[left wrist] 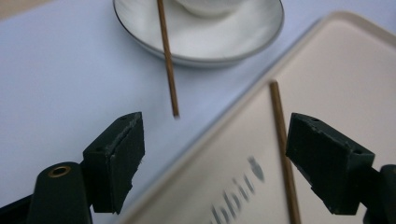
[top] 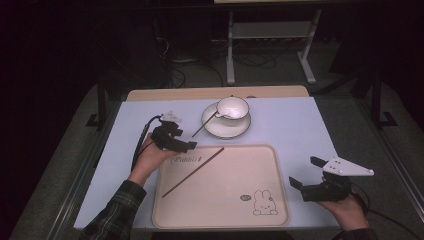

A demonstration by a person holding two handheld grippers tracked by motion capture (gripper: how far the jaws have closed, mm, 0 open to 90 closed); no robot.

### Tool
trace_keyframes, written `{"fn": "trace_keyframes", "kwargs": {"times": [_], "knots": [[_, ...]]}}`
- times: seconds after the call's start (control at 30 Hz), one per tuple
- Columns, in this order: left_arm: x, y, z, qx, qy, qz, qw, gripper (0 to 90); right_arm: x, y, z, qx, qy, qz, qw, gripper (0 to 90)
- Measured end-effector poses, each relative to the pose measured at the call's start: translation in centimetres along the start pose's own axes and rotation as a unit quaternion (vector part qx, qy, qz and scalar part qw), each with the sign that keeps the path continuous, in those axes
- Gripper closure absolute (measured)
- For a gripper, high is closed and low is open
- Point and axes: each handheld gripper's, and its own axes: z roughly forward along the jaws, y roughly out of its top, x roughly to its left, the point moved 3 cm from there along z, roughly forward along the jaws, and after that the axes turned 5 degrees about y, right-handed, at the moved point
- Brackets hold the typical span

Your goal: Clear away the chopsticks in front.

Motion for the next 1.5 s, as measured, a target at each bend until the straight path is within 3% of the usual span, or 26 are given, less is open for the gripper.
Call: {"fn": "trace_keyframes", "kwargs": {"times": [0.4,0.6,0.73,0.97,1.07,1.2,1.33,1.5], "knots": [[1.5,4.9,4.3,0.015,0.029,0.017,0.9993,22.5,0.0,0.0,-0.1,-0.004,0.002,0.0,1.0,0.0],[1.7,6.8,6.5,0.006,0.028,0.024,0.9993,33.1,-0.1,-0.1,-0.2,-0.005,0.003,0.003,1.0,0.0],[1.5,7.1,8.3,0.014,0.04,0.036,0.9984,44.8,-0.2,-0.1,-0.3,-0.006,0.002,0.004,1.0,0.0],[1.8,6.4,11.2,0.037,0.052,0.022,0.9977,63.5,-0.2,-0.1,-0.3,-0.008,0.003,0.005,1.0,0.0],[2.0,6.2,11.6,0.035,0.046,0.013,0.9983,68.7,-0.2,-0.1,-0.4,-0.009,0.003,0.005,0.9999,0.0],[2.2,6.1,11.8,0.03,0.05,0.009,0.9982,82.1,-0.3,-0.1,-0.4,-0.009,0.003,0.005,0.9999,0.0],[2.5,6.5,11.3,0.015,0.057,-0.005,0.9983,84.1,-0.3,-0.1,-0.4,-0.01,0.003,0.005,0.9999,0.0],[3.0,6.6,10.4,0.014,0.064,-0.016,0.9977,84.3,-0.3,-0.1,-0.4,-0.01,0.003,0.005,0.9999,0.0]]}}
